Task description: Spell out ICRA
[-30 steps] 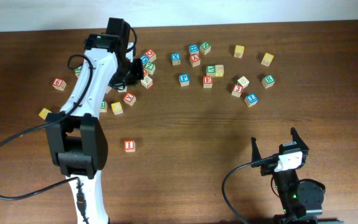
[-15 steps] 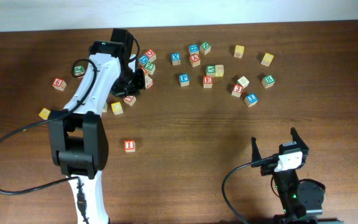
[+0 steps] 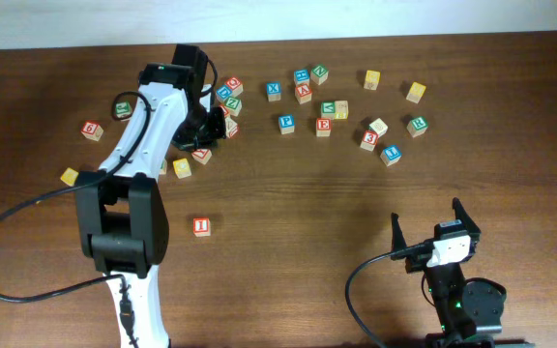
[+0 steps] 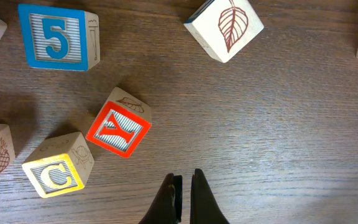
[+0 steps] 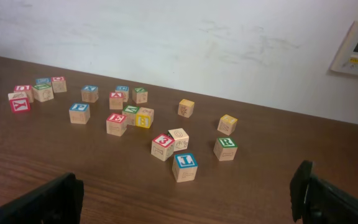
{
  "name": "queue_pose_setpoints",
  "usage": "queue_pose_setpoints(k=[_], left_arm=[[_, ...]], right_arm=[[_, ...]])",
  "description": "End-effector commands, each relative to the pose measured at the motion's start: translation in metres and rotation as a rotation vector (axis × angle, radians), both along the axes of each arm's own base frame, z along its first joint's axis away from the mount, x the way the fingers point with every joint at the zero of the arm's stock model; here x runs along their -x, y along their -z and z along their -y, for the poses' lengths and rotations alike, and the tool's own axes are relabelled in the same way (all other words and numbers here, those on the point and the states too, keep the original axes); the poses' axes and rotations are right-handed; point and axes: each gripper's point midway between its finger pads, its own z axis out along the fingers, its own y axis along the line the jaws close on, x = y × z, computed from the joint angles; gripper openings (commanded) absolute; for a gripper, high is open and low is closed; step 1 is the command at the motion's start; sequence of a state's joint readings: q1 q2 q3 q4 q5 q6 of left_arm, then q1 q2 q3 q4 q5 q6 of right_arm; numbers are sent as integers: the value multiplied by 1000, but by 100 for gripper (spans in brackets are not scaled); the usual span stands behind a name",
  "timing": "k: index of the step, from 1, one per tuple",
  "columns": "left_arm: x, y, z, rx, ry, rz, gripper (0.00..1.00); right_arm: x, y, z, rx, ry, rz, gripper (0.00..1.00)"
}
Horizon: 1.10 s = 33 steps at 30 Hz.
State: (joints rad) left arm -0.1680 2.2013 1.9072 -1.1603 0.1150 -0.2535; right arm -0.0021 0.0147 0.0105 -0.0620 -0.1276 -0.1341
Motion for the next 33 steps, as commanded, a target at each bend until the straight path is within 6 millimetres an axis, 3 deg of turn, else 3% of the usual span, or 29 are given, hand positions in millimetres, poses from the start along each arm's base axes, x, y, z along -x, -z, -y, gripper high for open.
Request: queue_pose_setpoints(k=[1, 17, 19, 21, 24, 26, 30, 31, 33], left_arm=[[4, 7, -1, -12, 7, -21, 1], [14, 6, 7, 17, 18, -58, 0], [13, 6, 7, 17, 18, -57, 6], [14, 6, 7, 16, 18, -58, 18], [13, 6, 7, 17, 18, -54, 20], [12, 6, 7, 17, 18, -53, 35], [13, 6, 7, 17, 18, -55, 44], [13, 6, 7, 17, 18, -55, 44], [13, 6, 9, 18, 22, -55, 26]], right_arm=[[0, 2, 3, -2, 14, -5, 98], [0, 2, 3, -2, 14, -5, 98], [0, 2, 3, -2, 14, -5, 98], [0, 2, 3, -2, 14, -5, 98], [0, 2, 3, -2, 14, -5, 98], [0, 2, 3, -2, 14, -5, 98], [0, 2, 3, -2, 14, -5, 98], [0, 2, 3, -2, 14, -5, 98], [0, 2, 3, -2, 14, -5, 98]])
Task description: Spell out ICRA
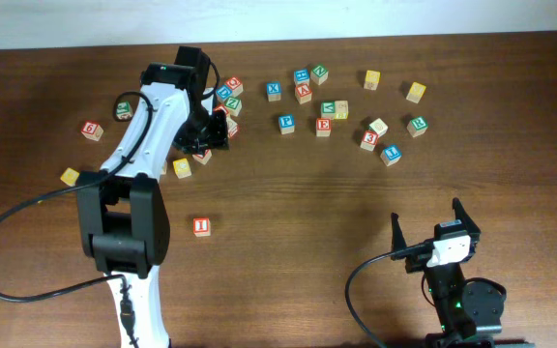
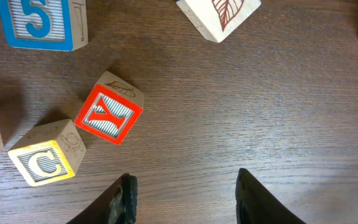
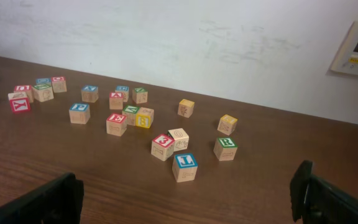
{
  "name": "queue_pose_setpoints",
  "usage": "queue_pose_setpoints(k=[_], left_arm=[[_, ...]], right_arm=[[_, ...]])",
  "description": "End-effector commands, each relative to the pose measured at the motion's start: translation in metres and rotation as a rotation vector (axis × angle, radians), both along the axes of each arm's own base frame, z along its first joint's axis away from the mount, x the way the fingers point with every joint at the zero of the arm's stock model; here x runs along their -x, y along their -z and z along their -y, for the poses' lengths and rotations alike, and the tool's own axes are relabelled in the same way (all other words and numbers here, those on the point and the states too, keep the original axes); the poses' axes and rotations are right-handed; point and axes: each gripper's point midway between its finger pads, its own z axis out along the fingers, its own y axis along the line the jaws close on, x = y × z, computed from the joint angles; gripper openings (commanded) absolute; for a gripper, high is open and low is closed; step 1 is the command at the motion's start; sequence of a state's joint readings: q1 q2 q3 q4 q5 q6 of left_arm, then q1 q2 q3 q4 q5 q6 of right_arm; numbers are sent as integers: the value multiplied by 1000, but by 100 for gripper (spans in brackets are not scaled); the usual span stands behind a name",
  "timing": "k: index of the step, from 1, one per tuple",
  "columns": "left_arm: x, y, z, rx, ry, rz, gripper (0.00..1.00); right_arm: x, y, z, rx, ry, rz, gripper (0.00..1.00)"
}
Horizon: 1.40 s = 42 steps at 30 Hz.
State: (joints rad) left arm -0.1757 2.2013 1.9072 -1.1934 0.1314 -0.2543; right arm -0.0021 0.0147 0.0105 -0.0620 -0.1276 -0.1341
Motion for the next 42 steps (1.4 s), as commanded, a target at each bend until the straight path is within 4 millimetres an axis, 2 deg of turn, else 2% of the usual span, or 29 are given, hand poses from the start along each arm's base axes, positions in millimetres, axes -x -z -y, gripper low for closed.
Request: queue_pose_setpoints(k=[1, 2, 15, 26, 29, 32, 42], left_arm=[[5, 6, 6, 7, 14, -21, 8], [5, 6, 9, 8, 7, -24, 0], [25, 6, 71, -26, 146, -12, 0], [41, 7, 95, -31, 210, -28, 0], [41, 7, 99, -29, 219, -22, 2], [39, 6, 104, -24, 226, -7, 0], [39, 6, 121, -14, 261, 24, 1]], right_arm=[[0, 2, 3, -2, 14, -5, 98], [0, 2, 3, -2, 14, -5, 98], [0, 2, 3, -2, 14, -5, 98], [0, 2, 3, -2, 14, -5, 98], [0, 2, 3, -2, 14, -5, 98], [0, 2, 3, -2, 14, -5, 98], [0, 2, 3, -2, 14, -5, 98]])
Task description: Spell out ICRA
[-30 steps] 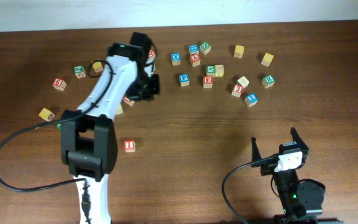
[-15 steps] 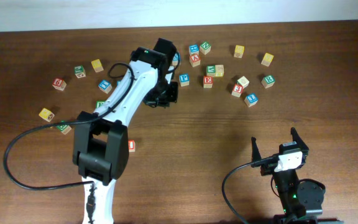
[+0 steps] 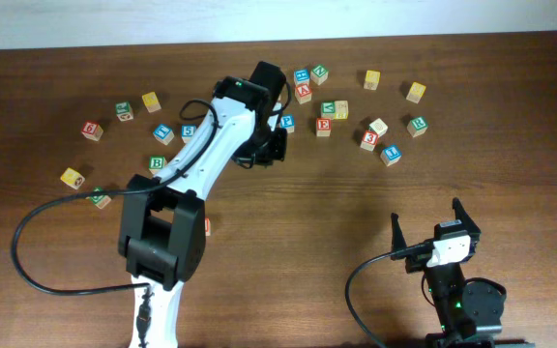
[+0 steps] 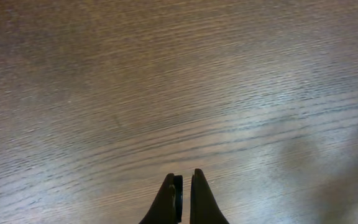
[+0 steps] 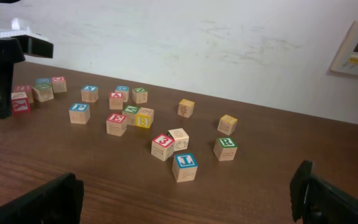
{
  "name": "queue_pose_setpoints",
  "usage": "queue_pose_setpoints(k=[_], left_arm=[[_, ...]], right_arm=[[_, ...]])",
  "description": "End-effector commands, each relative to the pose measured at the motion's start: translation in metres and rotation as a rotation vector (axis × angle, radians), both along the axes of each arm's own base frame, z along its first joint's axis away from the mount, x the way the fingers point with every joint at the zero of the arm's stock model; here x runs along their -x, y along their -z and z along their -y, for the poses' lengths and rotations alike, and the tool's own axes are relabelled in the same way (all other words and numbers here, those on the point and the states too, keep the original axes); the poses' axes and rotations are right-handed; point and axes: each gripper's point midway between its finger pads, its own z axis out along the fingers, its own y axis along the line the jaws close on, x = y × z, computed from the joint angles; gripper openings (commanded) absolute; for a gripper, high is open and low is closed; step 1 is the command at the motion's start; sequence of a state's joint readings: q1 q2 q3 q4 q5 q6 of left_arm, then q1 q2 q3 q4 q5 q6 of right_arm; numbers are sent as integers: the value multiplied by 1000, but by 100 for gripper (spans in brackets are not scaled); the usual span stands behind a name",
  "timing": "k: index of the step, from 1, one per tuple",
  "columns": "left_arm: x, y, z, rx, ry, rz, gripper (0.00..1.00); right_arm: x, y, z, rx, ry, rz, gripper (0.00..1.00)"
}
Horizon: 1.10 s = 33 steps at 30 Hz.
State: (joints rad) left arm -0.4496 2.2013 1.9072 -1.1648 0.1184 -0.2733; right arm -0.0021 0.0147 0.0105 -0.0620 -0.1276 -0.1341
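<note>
Lettered wooden blocks lie scattered along the far side of the table (image 3: 288,208). A red A block (image 3: 304,93) and a green R block (image 3: 417,126) sit in the right-hand group, and the R block (image 5: 226,148) also shows in the right wrist view. My left gripper (image 3: 271,153) hangs just left of a blue P block (image 3: 286,123). In its own view the left gripper (image 4: 182,179) is shut with nothing between the fingers, and only bare wood lies below. The right gripper (image 3: 433,227) stands open near the front. The red I block and the yellow C block are hidden by the left arm.
More blocks lie at the far left, among them a blue 5 (image 3: 189,132), a red one (image 3: 91,130) and a yellow one (image 3: 71,177). A blue-topped block (image 5: 184,166) is the one nearest my right gripper. A white wall (image 5: 179,43) backs the table.
My left gripper was open over the red Y and yellow C blocks in the left group. It is now shut on nothing, farther right over bare wood beside the blue P block. The right arm has not moved.
My left gripper hung shut above the left group, close to the Y and C blocks. Later it stood open at nearly the same spot. Now it is shut and empty over bare wood in the middle. The right gripper has stayed open and still.
</note>
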Motion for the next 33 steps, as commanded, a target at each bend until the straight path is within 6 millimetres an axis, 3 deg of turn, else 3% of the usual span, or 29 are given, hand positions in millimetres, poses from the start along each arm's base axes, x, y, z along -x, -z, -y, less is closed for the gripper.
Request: queue_pose_setpoints(k=[1, 12, 17, 21, 26, 33], left_arm=[[4, 6, 8, -11, 12, 0, 1], [5, 5, 23, 1, 43, 25, 0], [-3, 4, 8, 3, -7, 22, 0], [-22, -11, -26, 36, -121, 39, 0], [-47, -37, -93, 103, -285, 77, 0], [-49, -36, -199, 83, -520, 28, 0]], right_arm=[[0, 2, 3, -2, 14, -5, 98], [0, 2, 3, -2, 14, -5, 98], [0, 2, 3, -2, 14, -5, 98], [0, 2, 3, -2, 14, -5, 98], [0, 2, 3, -2, 14, -5, 98], [0, 2, 3, -2, 14, -5, 98]])
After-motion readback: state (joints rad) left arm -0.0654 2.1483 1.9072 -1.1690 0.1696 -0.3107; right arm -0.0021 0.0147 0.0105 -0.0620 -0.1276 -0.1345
